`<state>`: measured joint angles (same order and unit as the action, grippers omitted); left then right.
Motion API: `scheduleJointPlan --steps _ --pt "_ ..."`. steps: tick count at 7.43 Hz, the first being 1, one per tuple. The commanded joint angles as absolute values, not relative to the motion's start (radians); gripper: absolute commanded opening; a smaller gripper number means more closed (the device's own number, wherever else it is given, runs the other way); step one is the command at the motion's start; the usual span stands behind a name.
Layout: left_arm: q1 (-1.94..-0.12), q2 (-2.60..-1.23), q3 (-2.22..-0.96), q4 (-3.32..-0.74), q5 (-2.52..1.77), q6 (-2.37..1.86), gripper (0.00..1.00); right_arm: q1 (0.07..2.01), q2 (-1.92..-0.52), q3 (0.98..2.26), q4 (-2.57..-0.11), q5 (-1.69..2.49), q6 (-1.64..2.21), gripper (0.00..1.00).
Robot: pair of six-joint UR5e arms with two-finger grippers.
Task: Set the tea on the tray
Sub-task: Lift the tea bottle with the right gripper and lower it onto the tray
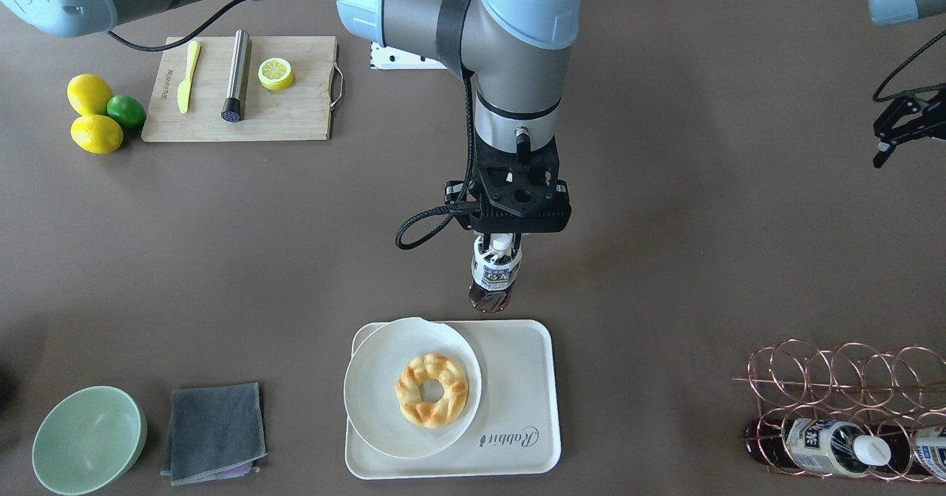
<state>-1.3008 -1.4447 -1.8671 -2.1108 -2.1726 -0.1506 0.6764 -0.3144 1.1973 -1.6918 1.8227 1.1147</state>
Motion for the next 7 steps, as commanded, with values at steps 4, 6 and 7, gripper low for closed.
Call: scheduleJointPlan --steps 4,6,7 --pt "-1.477 -1.278 -1.858 -2.206 -2.172 -0.146 0.98 0.771 -0.081 0.664 -1.378 1.873 1.111 0.0" --pt "-1.479 -1.278 -1.848 -2.207 -2.166 -0.146 0.98 0.776 -0.067 0.606 -1.353 1.871 1.109 0.0" --pt "-1.486 -1.278 -1.858 -2.207 -2.167 -0.146 0.98 0.776 -0.066 0.589 -1.341 1.871 1.112 0.0"
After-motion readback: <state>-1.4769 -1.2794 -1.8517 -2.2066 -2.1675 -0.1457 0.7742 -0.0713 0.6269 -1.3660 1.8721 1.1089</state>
